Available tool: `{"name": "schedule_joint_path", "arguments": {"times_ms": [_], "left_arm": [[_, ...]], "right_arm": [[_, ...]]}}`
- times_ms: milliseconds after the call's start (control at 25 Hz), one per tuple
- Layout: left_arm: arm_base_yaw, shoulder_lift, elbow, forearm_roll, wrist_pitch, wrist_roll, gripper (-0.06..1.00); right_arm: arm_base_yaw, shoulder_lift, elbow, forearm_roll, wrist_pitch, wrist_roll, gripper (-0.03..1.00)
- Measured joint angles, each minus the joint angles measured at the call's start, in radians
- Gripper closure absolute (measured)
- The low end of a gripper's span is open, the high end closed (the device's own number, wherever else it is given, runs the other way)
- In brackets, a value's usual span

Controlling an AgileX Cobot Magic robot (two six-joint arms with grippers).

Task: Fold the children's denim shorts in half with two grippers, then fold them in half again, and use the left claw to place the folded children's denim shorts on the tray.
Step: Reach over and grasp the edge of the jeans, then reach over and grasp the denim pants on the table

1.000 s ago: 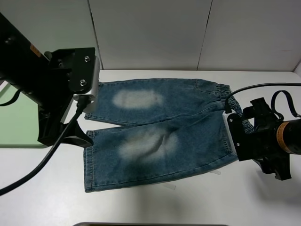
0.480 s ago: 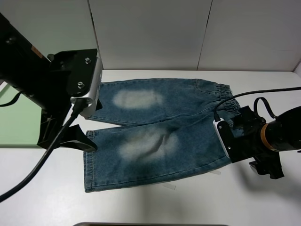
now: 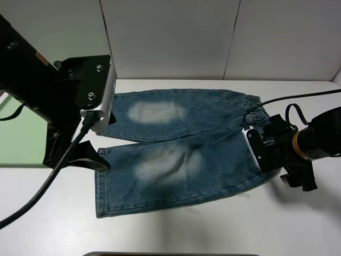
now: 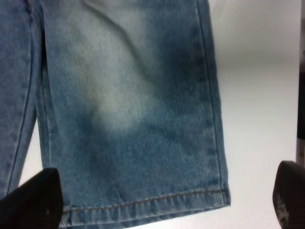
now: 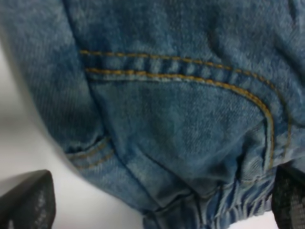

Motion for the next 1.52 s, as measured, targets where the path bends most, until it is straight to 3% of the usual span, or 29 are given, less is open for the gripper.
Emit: {"name": "schedule_joint_path", "arguments": {"times_ms": [120,320,400,720,1040,1520], "left_arm": [[0.000,0.000,0.000,-0.003,-0.007,0.000,0.07],[0.000,0.000,0.000,-0.003,-0.009,0.000,0.07],[0.000,0.000,0.000,-0.003,-0.010,0.000,0.07],[0.000,0.000,0.008,-0.003,-0.010,0.016,0.07],[0.000,-0.001,0.119,-0.015,-0.033,0.153,0.07],[0.000,0.002,0.300,-0.142,-0.155,0.401,0.07]], "right_arm": [[0.000,0.015,0.000,-0.019,-0.001,-0.011,0.40],[-0.002,0.040,0.001,-0.020,-0.003,-0.016,0.90],[-0.002,0.045,-0.004,-0.019,-0.004,-0.016,0.99],[-0.002,0.047,-0.015,-0.015,-0.001,-0.016,0.99],[-0.002,0.047,-0.018,-0.010,0.000,-0.016,0.99],[-0.002,0.047,-0.018,0.035,-0.004,-0.016,0.99]]}}
